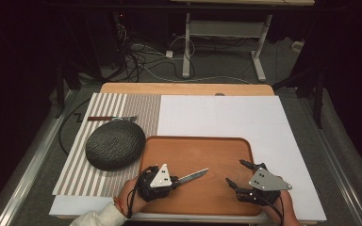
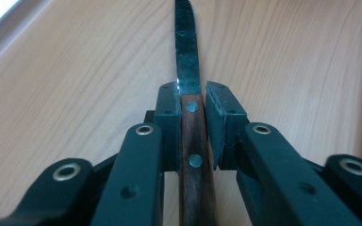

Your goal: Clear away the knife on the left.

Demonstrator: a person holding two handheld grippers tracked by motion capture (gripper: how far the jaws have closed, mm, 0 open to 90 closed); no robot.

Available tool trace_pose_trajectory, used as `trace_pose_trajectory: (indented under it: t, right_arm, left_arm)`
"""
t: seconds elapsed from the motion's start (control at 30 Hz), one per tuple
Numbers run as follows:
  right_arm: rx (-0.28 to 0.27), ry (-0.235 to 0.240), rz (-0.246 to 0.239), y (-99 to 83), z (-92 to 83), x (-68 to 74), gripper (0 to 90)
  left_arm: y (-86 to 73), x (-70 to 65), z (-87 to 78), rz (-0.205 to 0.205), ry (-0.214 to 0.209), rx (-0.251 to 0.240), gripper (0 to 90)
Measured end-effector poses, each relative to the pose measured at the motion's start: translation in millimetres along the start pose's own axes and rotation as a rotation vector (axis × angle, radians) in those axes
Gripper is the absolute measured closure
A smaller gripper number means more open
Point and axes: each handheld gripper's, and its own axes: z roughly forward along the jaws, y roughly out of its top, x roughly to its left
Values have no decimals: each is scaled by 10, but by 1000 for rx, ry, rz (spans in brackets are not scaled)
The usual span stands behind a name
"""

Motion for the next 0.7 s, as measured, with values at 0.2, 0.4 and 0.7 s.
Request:
trace_pose_trajectory:
  t: [0.2,0.4,0.7]
  right_arm:
    - [2,-1,-1,0,3,1,275]
    - [-7,-4,4,-2,-4,-7,263]
    - [-10,-9,7,-2,-8,-1,262]
  left_arm:
    - [14,-24,21,22,2,21,730]
    - [39,-38,-34,35,-9,-25,677]
    - [175,-26,-50,121,-52,-46,869]
